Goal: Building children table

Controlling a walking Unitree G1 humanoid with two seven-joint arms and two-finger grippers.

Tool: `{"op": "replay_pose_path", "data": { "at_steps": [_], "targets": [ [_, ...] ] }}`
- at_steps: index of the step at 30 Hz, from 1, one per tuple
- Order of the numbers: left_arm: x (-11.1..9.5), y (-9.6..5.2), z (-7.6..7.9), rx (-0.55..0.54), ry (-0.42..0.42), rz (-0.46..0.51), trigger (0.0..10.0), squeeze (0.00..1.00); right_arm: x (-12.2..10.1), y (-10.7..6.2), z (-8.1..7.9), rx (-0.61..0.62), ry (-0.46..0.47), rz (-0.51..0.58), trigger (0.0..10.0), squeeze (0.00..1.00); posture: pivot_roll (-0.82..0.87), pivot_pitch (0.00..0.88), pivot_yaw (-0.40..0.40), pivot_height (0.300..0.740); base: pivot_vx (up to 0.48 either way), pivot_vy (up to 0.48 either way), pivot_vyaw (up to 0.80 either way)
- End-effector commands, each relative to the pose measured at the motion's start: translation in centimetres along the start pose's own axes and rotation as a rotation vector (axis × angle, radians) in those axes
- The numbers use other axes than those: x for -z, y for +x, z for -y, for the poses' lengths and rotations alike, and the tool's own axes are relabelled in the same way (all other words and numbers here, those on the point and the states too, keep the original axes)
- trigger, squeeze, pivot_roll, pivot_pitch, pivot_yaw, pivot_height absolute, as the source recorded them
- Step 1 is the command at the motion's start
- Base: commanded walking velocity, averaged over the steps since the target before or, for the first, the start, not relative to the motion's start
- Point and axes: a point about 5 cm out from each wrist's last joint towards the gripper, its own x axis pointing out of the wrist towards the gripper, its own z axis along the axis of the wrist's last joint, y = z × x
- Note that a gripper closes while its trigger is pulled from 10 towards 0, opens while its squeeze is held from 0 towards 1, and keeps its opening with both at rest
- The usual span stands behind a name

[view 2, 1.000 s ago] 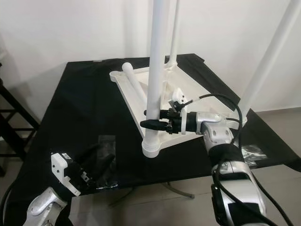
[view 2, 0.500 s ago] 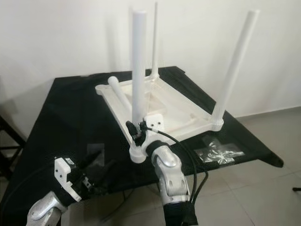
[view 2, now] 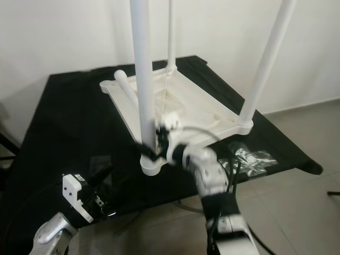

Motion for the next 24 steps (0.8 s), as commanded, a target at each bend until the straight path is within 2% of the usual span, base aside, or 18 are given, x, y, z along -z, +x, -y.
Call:
{"op": "replay_pose_path", "data": {
  "at_steps": [1, 4, 5, 8, 9, 10, 18, 20, 21, 23, 24],
  "targets": [
    [0.3, -0.3, 0.1, -0.002, 0.0, -0.018, 10.0, 0.0, 0.5, 0.2, -0.5, -0.064, 0.014, 0.002, 10.0, 0.03, 0.01, 0.0, 0.012, 0.74, 0.0, 0.0, 0.0],
    [0.4, -0.3, 0.0, -0.003, 0.003, -0.02, 10.0, 0.0, -0.3, -0.5, 1.1, -0.138, 0.011, -0.013, 10.0, 0.0, 0.03, 0.0, 0.005, 0.74, 0.0, 0.0, 0.0],
    [0.4, -0.3, 0.0, -0.003, 0.003, -0.02, 10.0, 0.0, -0.3, -0.5, 1.1, -0.138, 0.011, -0.013, 10.0, 0.0, 0.03, 0.0, 0.005, 0.74, 0.0, 0.0, 0.0],
    [0.4, -0.2, 0.0, -0.002, 0.007, -0.023, 10.0, 0.0, -1.1, -0.9, 2.8, -0.138, 0.022, -0.024, 10.0, 0.0, 0.03, 0.0, 0.003, 0.74, 0.0, 0.0, 0.0],
    [0.4, -0.2, 0.0, -0.001, 0.008, -0.024, 10.0, 0.0, -1.3, -0.9, 3.4, -0.111, 0.026, -0.029, 6.8, 0.0, 0.04, 0.0, 0.003, 0.74, 0.0, 0.0, 0.0],
    [0.4, -0.2, 0.0, -0.001, 0.011, -0.025, 10.0, 0.0, -1.4, -1.0, 3.8, -0.089, 0.042, -0.024, 0.0, 0.0, 0.04, 0.0, 0.003, 0.74, 0.0, 0.0, 0.0],
    [0.4, -0.2, -0.1, 0.002, 0.014, -0.026, 10.0, 0.0, -0.4, -2.2, 3.6, -0.134, 0.087, -0.008, 0.0, 0.0, 0.04, 0.0, 0.005, 0.74, 0.0, 0.0, 0.0],
    [0.4, -0.2, 0.0, 0.004, 0.012, -0.025, 10.0, 0.0, 0.6, -3.3, 3.5, -0.117, 0.111, -0.01, 0.0, 0.0, 0.02, 0.0, 0.011, 0.74, 0.0, 0.0, 0.0],
    [0.4, -0.2, 0.0, 0.004, 0.012, -0.025, 10.0, 0.0, 0.6, -3.3, 3.5, -0.117, 0.111, -0.01, 0.0, 0.0, 0.02, 0.0, 0.011, 0.74, 0.0, 0.0, 0.0],
    [0.4, -0.3, 0.0, 0.005, 0.012, -0.025, 10.0, 0.0, 2.1, -4.7, 3.1, -0.083, 0.139, -0.028, 0.0, 0.0, 0.01, 0.0, 0.021, 0.74, 0.0, 0.0, 0.0],
    [0.4, -0.3, 0.0, 0.005, 0.012, -0.025, 10.0, 0.0, 2.1, -4.7, 3.1, -0.083, 0.139, -0.028, 0.0, 0.0, 0.01, 0.0, 0.021, 0.74, 0.0, 0.0, 0.0]
  ]
}}
